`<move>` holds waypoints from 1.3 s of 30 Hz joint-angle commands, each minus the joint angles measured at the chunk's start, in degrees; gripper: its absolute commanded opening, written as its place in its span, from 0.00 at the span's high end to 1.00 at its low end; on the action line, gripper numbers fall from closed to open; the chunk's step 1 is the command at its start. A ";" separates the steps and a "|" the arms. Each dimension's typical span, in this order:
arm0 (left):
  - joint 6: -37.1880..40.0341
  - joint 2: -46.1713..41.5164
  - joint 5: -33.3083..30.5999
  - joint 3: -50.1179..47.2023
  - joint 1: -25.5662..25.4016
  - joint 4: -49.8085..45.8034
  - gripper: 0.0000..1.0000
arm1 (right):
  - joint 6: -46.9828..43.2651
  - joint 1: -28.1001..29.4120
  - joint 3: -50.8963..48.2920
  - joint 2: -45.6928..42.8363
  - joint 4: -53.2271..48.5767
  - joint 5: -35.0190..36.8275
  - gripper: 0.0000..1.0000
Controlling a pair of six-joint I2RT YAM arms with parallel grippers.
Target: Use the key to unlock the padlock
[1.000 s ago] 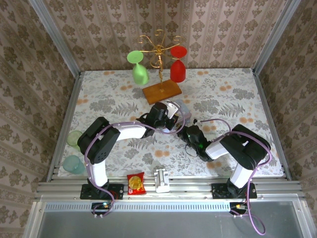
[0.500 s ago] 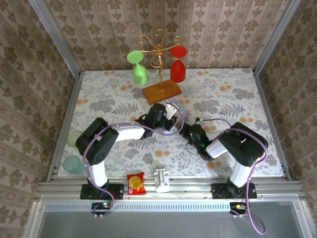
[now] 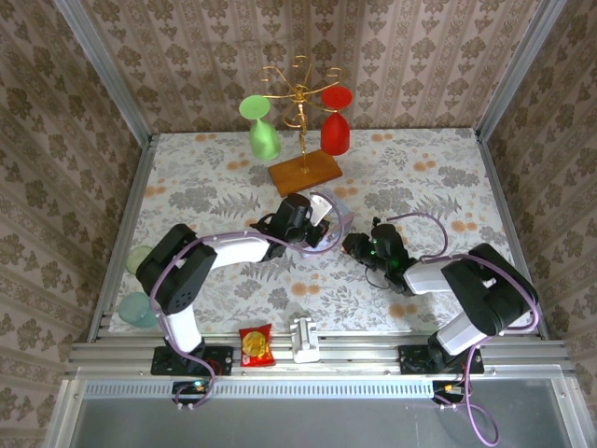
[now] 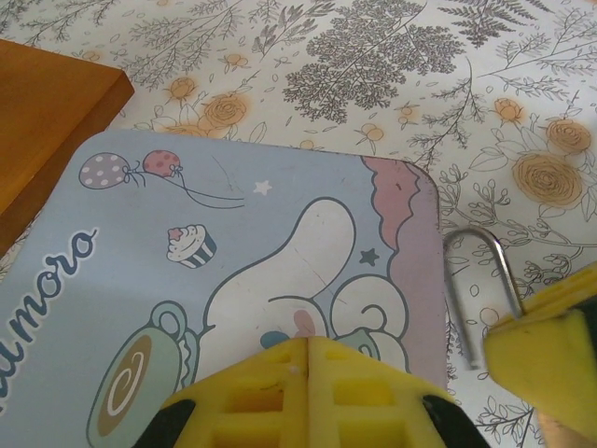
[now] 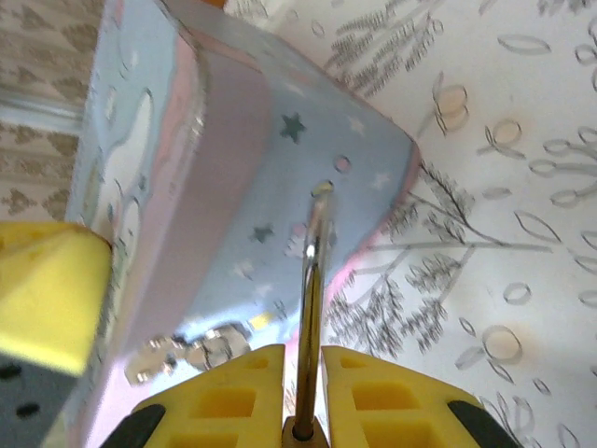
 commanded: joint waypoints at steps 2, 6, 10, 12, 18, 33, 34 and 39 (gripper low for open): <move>3.16 -0.14 -3.54 0.62 1.12 -11.70 1.00 | -8.18 -3.87 2.83 -3.44 -15.97 -14.60 1.00; 4.34 -3.99 -4.74 0.61 1.81 -12.34 1.00 | -18.36 -7.98 10.02 -2.85 -32.15 -28.57 1.00; 4.38 -7.98 -5.50 1.70 1.92 -14.34 1.00 | -26.26 -11.17 14.59 -3.18 -45.72 -30.84 1.00; 3.98 -9.77 -5.03 1.84 1.98 -15.62 0.99 | -29.94 -13.59 17.12 -1.14 -52.52 -33.17 1.00; 5.93 -12.17 -11.65 2.85 -3.81 -22.27 0.52 | -33.84 -16.12 19.43 1.35 -57.64 -36.56 1.00; 4.72 -2.50 -31.51 4.49 -8.54 -28.66 0.06 | -33.81 -18.50 18.11 4.60 -54.51 -37.30 1.00; 4.37 -2.66 -32.01 4.07 -8.54 -28.28 0.06 | -33.70 -18.88 17.81 4.55 -54.15 -37.30 1.00; 3.21 -4.64 -31.65 1.08 -8.47 -25.00 0.06 | -31.98 -19.92 15.83 5.20 -50.10 -38.60 1.00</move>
